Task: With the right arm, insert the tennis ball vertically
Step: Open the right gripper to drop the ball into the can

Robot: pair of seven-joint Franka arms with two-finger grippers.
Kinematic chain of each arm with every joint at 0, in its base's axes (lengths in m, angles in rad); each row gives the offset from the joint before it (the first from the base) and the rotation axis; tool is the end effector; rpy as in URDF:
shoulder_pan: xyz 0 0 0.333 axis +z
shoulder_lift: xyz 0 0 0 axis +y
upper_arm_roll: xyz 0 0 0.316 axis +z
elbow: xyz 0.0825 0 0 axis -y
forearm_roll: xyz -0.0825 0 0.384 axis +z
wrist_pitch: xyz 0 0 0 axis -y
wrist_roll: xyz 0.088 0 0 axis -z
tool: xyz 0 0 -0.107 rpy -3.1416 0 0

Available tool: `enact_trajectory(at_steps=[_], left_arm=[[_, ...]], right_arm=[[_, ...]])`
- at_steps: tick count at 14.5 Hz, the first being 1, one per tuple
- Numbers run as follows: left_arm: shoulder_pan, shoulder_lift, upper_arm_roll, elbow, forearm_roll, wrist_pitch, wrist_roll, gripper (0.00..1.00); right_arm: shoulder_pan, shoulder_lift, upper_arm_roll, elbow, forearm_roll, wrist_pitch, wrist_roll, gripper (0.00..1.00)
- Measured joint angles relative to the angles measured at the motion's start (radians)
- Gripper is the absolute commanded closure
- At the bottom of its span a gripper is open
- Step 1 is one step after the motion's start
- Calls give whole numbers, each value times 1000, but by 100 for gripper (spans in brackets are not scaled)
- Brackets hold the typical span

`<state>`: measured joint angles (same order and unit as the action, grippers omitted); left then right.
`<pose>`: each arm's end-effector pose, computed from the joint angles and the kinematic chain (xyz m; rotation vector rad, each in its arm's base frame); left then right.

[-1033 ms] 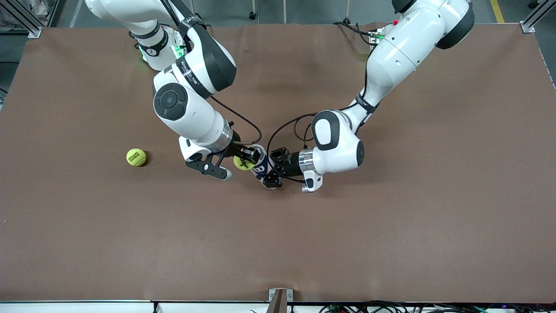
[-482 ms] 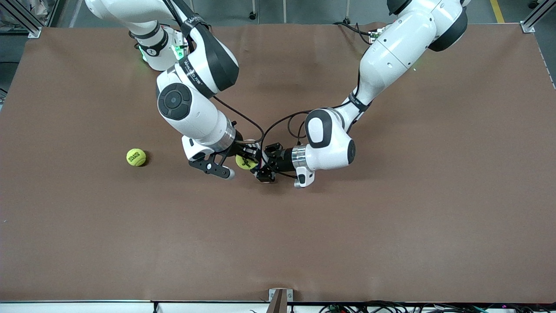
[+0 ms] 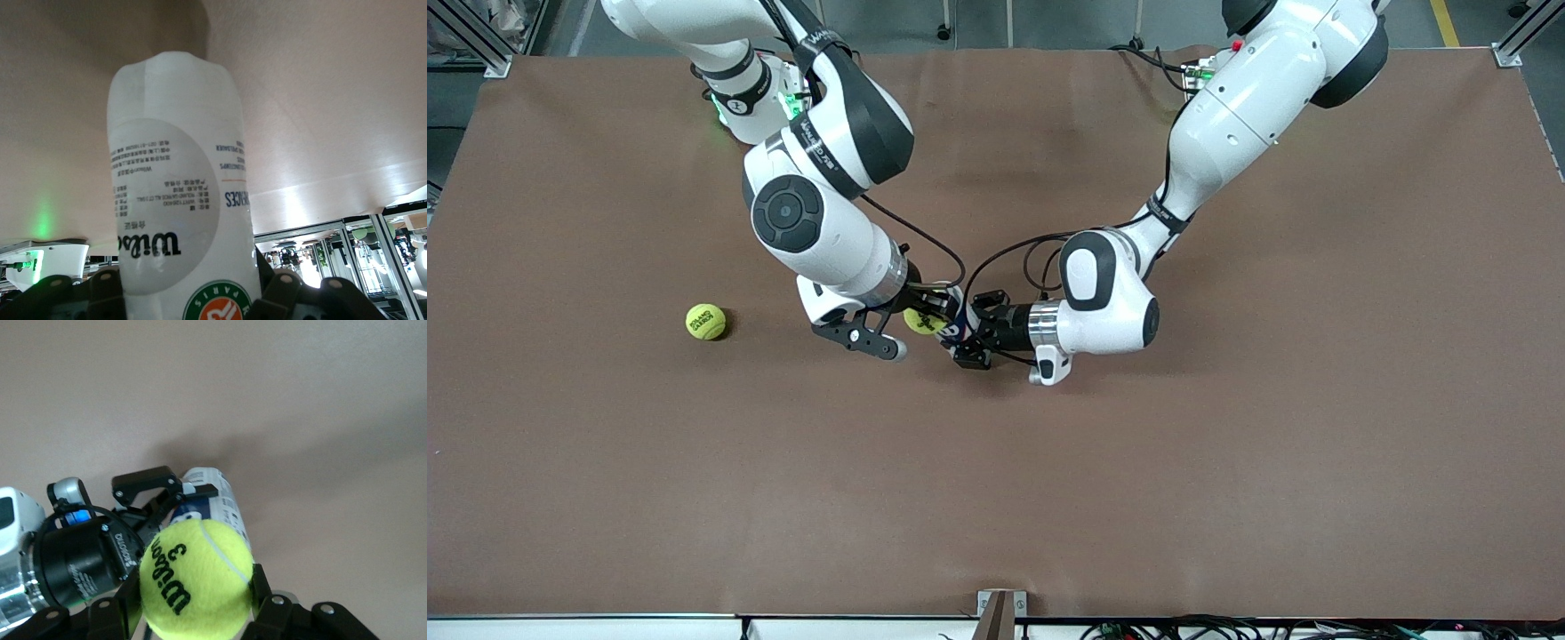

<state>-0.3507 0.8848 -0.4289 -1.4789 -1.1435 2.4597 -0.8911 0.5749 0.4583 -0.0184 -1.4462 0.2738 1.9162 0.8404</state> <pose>0.5619 -0.4683 0.1967 1.8290 1.2756 -0.9030 0.5778 0.3845 0.4285 -2.8832 0.5449 0.2237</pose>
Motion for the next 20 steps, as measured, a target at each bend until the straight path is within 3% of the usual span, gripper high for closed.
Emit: enact_trajectory(at_steps=[6, 20], left_arm=[[24, 3, 0, 2, -14, -12, -20, 34], [15, 3, -4, 7, -38, -13, -44, 34]], right_arm=[[13, -5, 5, 1, 0, -28, 0, 57], [42, -2, -6, 0, 0, -8, 5, 52]])
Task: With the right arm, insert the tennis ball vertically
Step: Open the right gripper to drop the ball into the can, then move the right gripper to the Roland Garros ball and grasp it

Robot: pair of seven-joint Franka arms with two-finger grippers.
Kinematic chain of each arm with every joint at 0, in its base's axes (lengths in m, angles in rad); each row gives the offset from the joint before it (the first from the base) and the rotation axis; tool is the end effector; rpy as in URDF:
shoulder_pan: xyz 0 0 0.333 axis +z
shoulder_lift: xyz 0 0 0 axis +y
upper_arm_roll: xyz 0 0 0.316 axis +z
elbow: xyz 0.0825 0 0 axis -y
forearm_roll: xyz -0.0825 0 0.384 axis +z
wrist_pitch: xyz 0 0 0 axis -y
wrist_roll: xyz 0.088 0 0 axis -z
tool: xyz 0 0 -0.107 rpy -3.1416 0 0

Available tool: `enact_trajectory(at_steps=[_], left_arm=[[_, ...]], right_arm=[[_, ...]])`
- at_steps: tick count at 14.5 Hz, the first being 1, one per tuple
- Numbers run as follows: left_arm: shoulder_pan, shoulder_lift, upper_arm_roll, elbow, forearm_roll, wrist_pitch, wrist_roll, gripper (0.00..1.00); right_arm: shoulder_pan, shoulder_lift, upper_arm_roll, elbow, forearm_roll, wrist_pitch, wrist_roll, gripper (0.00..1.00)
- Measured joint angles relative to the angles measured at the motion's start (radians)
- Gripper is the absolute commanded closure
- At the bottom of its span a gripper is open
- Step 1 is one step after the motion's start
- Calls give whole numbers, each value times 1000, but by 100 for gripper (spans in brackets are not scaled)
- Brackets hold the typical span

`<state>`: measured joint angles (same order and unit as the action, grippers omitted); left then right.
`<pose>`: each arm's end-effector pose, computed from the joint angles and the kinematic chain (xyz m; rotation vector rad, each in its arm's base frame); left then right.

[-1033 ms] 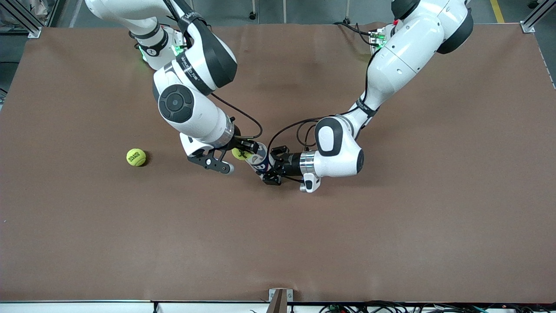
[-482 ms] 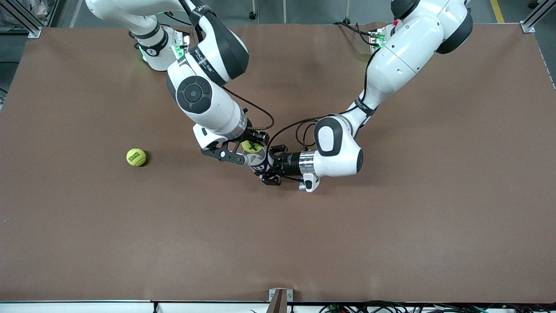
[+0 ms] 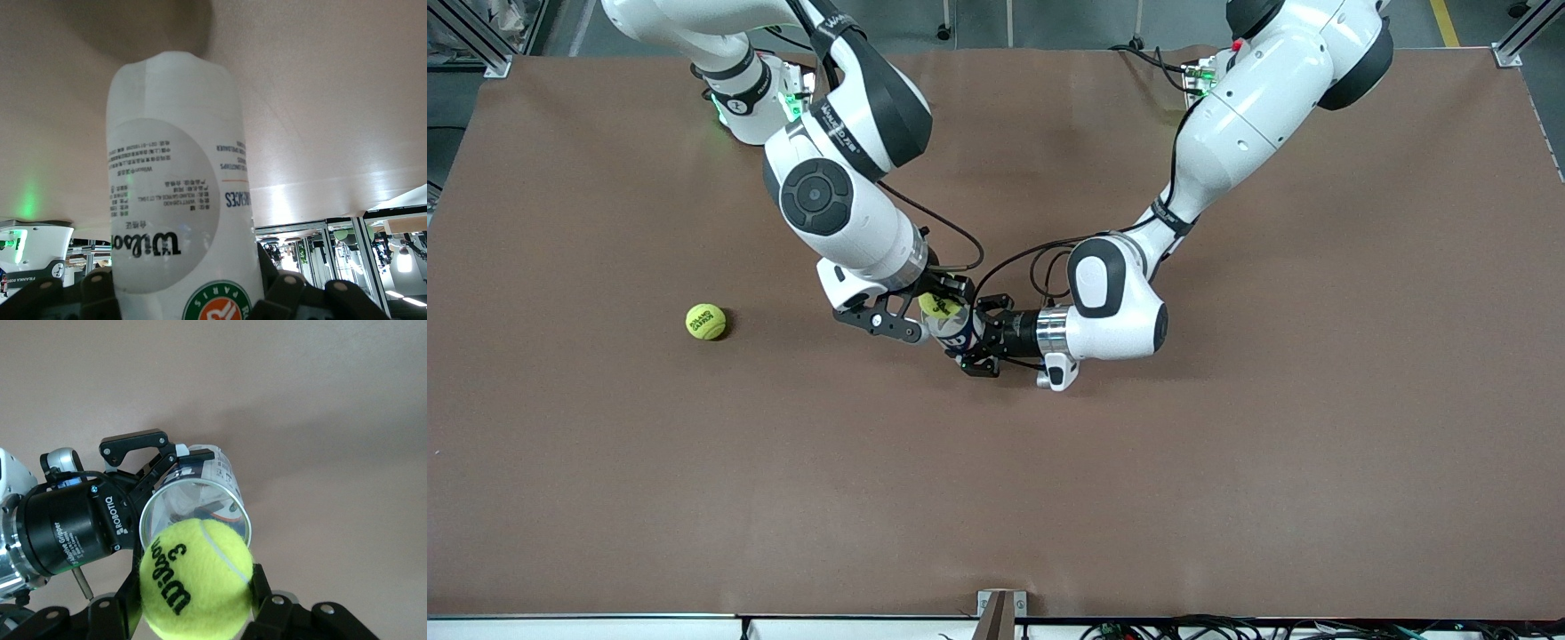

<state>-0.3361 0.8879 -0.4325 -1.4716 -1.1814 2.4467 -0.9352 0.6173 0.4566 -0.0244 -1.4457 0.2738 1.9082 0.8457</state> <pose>0.5680 -0.4631 0.1983 1.7548 1.3404 -0.9535 0.5621 0.4055 0.4292 -2.8994 0.4986 0.2346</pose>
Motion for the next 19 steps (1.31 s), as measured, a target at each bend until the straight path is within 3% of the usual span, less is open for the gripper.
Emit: enact_trajectory(at_steps=[2, 4, 6, 7, 15, 16, 19], left_arm=[[0, 0, 0, 0, 0, 0, 0, 34], [0, 0, 0, 0, 0, 0, 0, 34], [-1, 0, 0, 0, 0, 0, 0, 34], [-1, 0, 0, 0, 0, 0, 0, 34], [-1, 1, 0, 2, 0, 0, -1, 33], [-1, 1, 0, 2, 0, 0, -1, 26], [-1, 1, 0, 3, 0, 0, -8, 25]], right_arm=[[-1, 0, -1, 0, 0, 0, 0, 43], [-1, 1, -1, 0, 0, 0, 0, 16], [-1, 2, -1, 0, 0, 0, 0, 12], [-1, 2, -1, 0, 0, 0, 0, 0], [-13, 1, -9, 17, -1, 4, -1, 0], [-29, 0, -11, 25, -2, -1, -4, 0], [-111, -12, -15, 42, -26, -128, -131, 0]])
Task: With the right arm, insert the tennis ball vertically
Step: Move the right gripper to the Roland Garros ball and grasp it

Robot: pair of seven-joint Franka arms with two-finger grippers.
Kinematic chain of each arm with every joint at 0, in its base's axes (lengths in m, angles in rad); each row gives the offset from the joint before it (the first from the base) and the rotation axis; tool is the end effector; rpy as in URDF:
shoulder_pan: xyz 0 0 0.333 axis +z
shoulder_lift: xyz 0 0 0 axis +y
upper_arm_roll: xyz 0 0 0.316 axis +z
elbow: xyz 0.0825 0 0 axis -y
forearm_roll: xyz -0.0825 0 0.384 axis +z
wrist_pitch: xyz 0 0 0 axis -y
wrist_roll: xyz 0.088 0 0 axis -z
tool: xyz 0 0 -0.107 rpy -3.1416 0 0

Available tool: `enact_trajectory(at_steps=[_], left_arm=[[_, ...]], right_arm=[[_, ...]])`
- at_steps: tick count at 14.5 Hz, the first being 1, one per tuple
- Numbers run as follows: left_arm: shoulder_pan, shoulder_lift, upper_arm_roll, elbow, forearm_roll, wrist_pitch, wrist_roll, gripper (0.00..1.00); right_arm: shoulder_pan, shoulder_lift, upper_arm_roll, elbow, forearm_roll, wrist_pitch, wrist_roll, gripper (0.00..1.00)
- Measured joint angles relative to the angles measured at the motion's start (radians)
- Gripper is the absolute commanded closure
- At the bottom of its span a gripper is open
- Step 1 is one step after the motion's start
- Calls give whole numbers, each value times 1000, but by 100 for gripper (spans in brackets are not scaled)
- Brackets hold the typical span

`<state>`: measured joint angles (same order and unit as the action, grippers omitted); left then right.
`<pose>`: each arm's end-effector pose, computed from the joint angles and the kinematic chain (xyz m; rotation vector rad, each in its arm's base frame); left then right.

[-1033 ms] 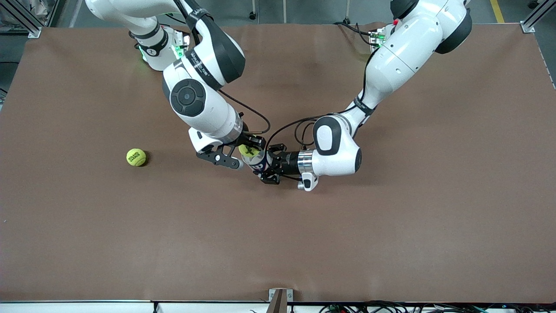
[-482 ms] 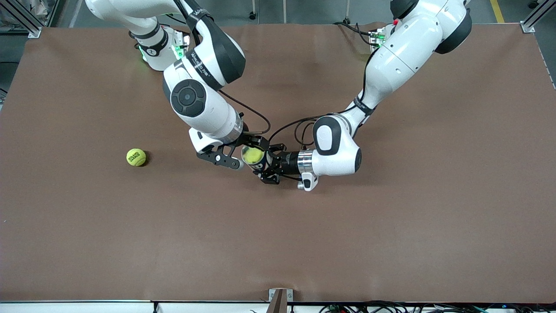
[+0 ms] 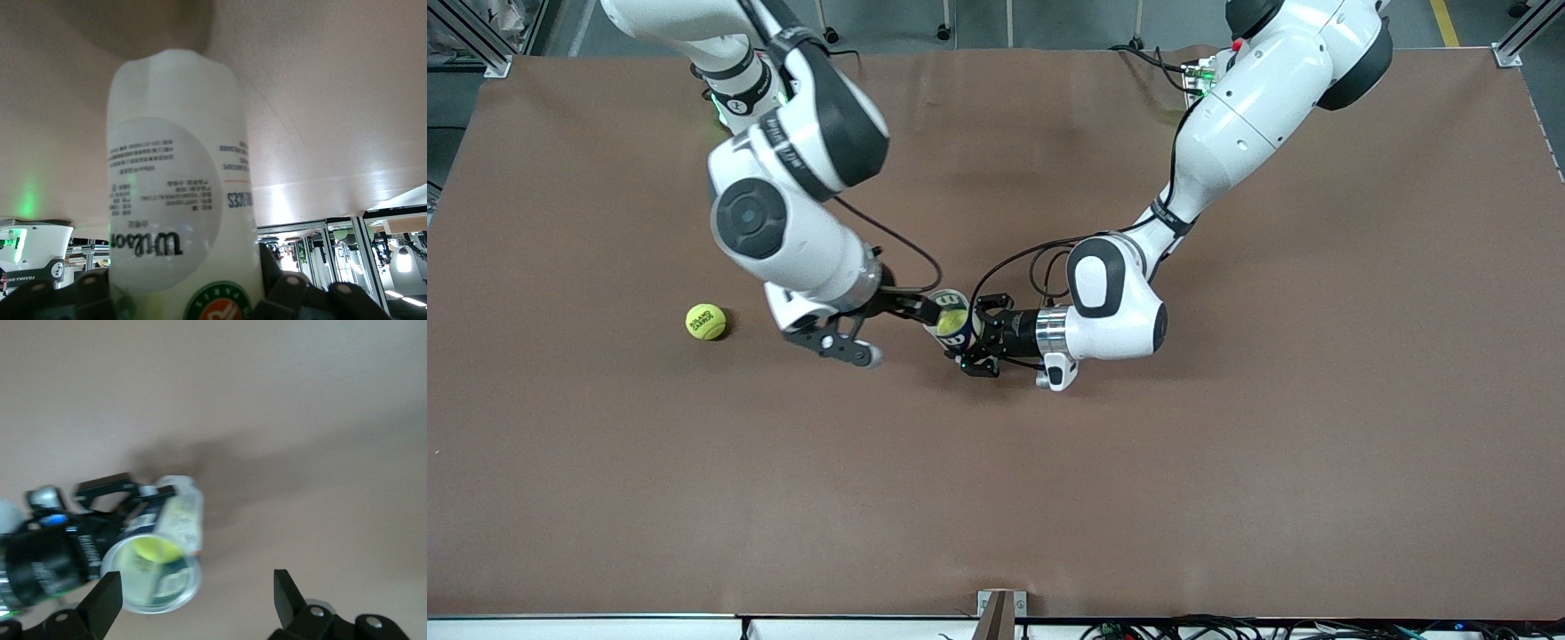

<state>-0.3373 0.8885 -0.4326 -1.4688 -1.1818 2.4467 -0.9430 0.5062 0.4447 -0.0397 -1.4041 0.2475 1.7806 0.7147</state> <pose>0.5683 -0.4640 0.1991 1.7500 1.3462 -0.9574 0.5988 0.3303 0.4463 -2.9473 0.4529 0.2699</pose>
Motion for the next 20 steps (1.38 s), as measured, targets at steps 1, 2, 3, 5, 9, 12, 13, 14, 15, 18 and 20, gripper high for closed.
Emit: enact_trajectory(at_steps=[1, 2, 3, 5, 9, 12, 13, 14, 15, 18, 20], left_arm=[[0, 0, 0, 0, 0, 0, -4, 25], [0, 0, 0, 1, 0, 0, -5, 26], [-1, 1, 0, 1, -1, 0, -6, 26], [-1, 1, 0, 1, -1, 0, -7, 26], [-1, 1, 0, 1, -1, 0, -7, 27], [-1, 1, 0, 1, -1, 0, -7, 27], [-1, 1, 0, 1, -1, 0, -7, 27], [-1, 2, 0, 1, -2, 0, -7, 28], [-1, 3, 0, 1, -10, 0, -7, 28], [-1, 4, 0, 1, -29, 0, -7, 28], [-1, 4, 0, 1, -33, -1, -7, 28]], right_arm=[[-40, -8, -2, 1, -18, -56, -73, 0], [-87, -18, -4, 1, -40, -107, -150, 0], [-139, -27, -7, 0, -64, -152, -236, 0], [-255, -45, -10, -19, -93, -199, -426, 0], [-476, -91, -12, -167, -106, -181, -729, 0], [-566, -140, -11, -322, -136, -97, -842, 0], [-573, -160, -11, -382, -148, -56, -849, 0], [-573, -181, -9, -444, -158, -7, -850, 0], [-572, -197, -4, -506, -163, 48, -850, 0], [-571, -210, 5, -648, -169, 219, -850, 0], [-571, -210, 7, -693, -171, 293, -850, 0]])
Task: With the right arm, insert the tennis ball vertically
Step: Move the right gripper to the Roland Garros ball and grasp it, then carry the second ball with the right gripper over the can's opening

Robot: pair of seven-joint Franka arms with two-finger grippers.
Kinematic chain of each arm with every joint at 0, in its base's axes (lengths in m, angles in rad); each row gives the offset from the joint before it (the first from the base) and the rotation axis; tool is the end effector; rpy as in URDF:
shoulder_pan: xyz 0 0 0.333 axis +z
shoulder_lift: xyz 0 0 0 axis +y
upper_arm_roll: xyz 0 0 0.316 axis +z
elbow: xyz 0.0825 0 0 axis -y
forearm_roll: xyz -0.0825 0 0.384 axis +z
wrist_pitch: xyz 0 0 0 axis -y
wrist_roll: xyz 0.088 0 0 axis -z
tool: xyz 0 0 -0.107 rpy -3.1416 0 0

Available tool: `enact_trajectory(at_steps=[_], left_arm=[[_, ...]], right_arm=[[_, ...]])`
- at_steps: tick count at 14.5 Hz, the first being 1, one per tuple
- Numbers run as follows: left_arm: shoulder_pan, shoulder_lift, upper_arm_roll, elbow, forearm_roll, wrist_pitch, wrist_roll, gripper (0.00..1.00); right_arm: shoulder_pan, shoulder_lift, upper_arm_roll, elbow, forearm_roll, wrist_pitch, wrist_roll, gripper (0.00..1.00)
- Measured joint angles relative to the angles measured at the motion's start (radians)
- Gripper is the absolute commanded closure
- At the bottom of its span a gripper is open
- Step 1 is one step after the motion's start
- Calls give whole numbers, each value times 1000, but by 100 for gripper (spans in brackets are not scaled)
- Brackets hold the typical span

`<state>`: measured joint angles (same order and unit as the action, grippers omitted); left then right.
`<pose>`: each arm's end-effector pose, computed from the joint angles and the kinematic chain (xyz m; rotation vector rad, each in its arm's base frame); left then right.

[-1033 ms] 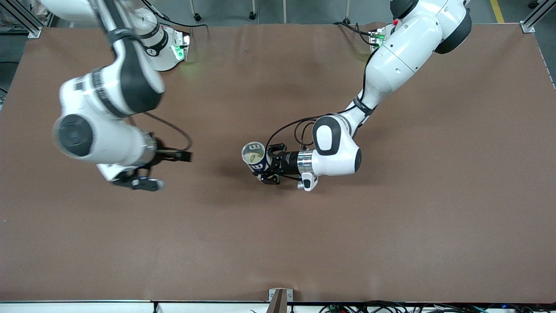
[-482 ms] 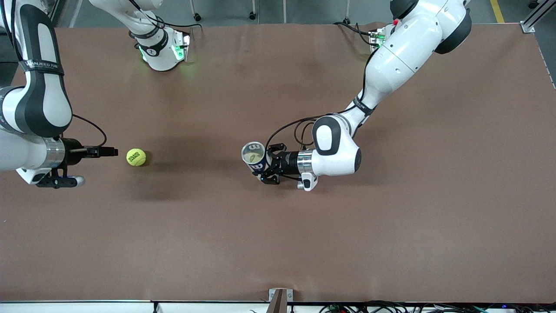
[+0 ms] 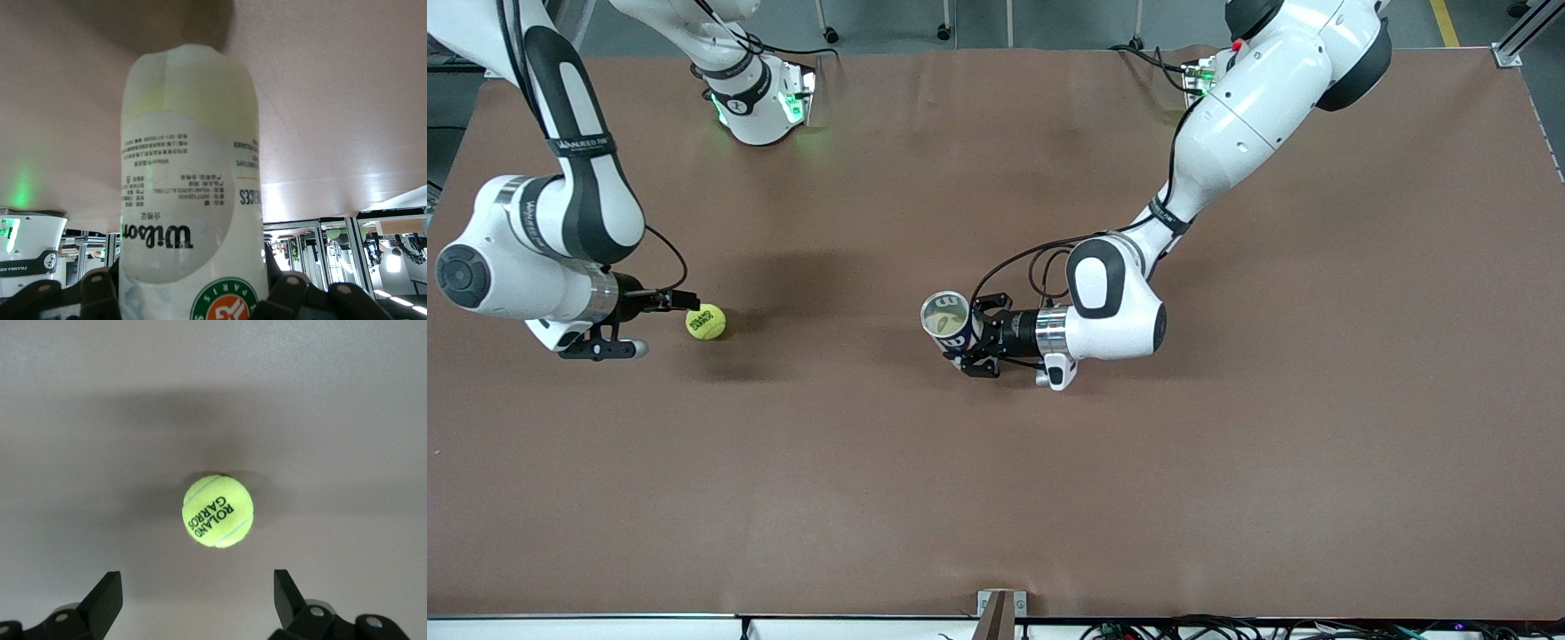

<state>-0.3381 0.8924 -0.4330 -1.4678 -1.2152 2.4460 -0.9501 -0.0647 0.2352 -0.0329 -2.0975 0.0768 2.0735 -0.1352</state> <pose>0.5675 -0.4646 0.1969 1.7116 1.3721 -0.9818 0.5442 -0.0492 0.2899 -3.0337 0.0125 0.3825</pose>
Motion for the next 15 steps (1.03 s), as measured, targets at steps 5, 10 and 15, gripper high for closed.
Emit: enact_trajectory(at_steps=[5, 10, 15], left_arm=[[-2, 1, -6, -18, -11, -19, 17, 28], [-1, 2, -11, -66, -33, -60, 69, 28], [44, -13, -24, -117, -35, -124, 141, 28]], right_arm=[[0, 48, 0, -23, -1, 104, 0, 0], [0, 116, 0, -23, -2, 161, 0, 0], [0, 154, 0, -23, -2, 167, 0, 0]])
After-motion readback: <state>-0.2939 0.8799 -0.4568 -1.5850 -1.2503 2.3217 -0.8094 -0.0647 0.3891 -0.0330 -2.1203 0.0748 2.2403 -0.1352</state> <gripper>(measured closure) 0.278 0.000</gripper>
